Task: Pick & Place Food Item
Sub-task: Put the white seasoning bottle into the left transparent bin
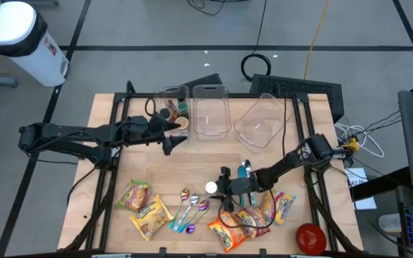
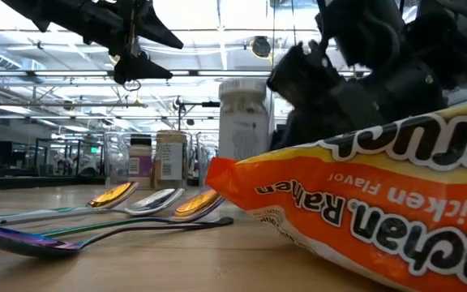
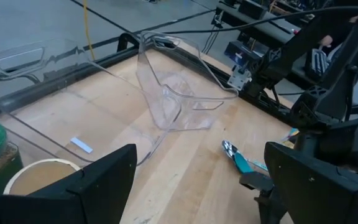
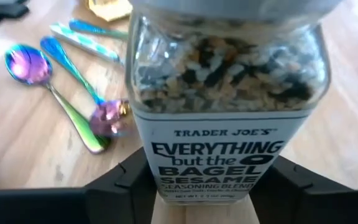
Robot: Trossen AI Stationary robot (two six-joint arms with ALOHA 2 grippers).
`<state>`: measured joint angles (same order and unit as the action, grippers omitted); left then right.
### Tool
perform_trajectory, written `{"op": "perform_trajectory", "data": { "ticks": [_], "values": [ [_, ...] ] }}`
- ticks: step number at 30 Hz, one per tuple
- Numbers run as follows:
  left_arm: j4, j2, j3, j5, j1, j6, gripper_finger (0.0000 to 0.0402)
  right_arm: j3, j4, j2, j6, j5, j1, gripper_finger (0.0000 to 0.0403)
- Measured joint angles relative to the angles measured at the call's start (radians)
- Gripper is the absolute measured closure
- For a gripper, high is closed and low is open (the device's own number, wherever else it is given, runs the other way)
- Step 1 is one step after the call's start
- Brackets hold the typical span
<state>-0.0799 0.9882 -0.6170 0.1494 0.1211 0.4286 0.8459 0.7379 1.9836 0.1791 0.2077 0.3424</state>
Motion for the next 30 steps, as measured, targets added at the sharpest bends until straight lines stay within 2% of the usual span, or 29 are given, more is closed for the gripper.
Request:
{"op": "perform_trajectory", "data": {
  "ticks": [8, 15, 18, 22, 30],
  "values": [
    [0.0, 0.0, 0.0, -0.004, 0.0, 0.027, 0.0041, -0.001, -0.107, -0.177, 0.041, 0.003, -0.022, 0.0217],
    [0.027, 0.013, -0.03, -0.176, 0.0, 0.071, 0.0041, 0.0, -0.214, -0.284, 0.042, 0.001, -0.076, 0.0217],
    [0.149, 0.048, -0.137, -0.236, -0.003, 0.032, 0.0041, -0.001, -0.275, -0.294, 0.043, -0.003, -0.101, 0.0217],
    [0.32, 0.17, -0.305, -0.228, -0.046, -0.059, 0.0041, -0.001, -0.303, -0.295, 0.045, -0.037, -0.141, 0.0217],
    [0.464, 0.47, -0.57, -0.228, -0.163, -0.281, 0.0041, -0.001, -0.331, -0.295, 0.042, -0.082, -0.185, 0.0217]
  ]
}}
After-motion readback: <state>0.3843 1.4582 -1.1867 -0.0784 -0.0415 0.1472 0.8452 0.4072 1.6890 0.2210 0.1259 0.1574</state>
